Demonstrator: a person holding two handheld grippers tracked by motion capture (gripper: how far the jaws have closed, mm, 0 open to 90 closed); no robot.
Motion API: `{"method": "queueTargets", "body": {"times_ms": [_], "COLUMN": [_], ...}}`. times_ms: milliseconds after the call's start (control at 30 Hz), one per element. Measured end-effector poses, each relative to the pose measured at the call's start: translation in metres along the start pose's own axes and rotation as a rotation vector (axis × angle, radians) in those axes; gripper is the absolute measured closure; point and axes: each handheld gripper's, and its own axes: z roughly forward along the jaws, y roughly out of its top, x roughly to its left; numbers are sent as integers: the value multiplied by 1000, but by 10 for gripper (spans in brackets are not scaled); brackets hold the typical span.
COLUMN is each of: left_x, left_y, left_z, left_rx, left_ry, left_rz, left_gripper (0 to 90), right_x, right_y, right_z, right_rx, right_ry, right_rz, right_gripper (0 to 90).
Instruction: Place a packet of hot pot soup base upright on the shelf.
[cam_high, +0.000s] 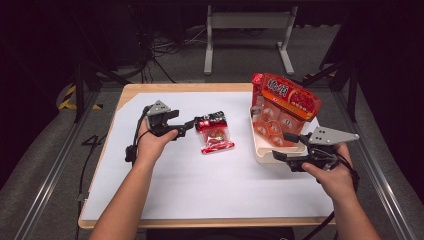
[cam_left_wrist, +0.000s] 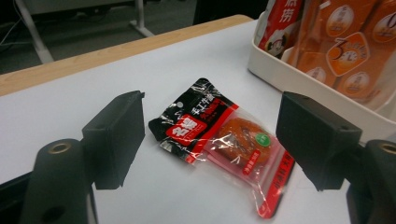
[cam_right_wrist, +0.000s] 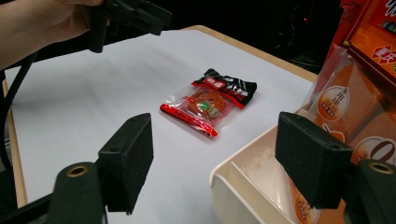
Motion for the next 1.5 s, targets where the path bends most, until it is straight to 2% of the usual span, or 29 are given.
{"method": "queueTargets", "body": {"times_ms": [100,367,533,633,767,800,933,1000,1067,1200,1300,1500], "left_x": [4,14,23,31,35,35,39,39,39,41,47,48], "left_y": [1,3,-1,-8,-12,-13,-9,-7,-3,-2,-6,-11], "left_z": [14,32,44,54,61,64,75,77,82,88,91,98], "left_rx": [10,26,16,35,43,46,98,99,130,145,127,159], "left_ry": [3,18,20,28,35,34,29,29,41,47,31,27], "left_rz": [-15,-35,-56,-61,-66,-83,-93,-92,-88,-96,-152,-159], "left_gripper": [269,289,284,286,308,321,338,340,345,358,356,380], "right_x": [2,4,7,9,10,10,11,12,11,11,11,9], "right_y": [0,-1,-4,-6,-7,-8,-10,-10,-11,-12,-13,-15], "right_z": [1,2,1,0,0,1,2,2,2,1,1,1], "right_rx": [0,6,15,18,21,20,28,30,29,31,32,37], "right_ry": [9,6,-2,-8,-10,-9,-7,-7,-4,-5,-1,-3], "right_rz": [-5,-6,-11,-11,-12,-11,-12,-10,-10,-10,-9,-6], "right_gripper": [282,281,280,280,281,280,280,280,280,280,280,280]}}
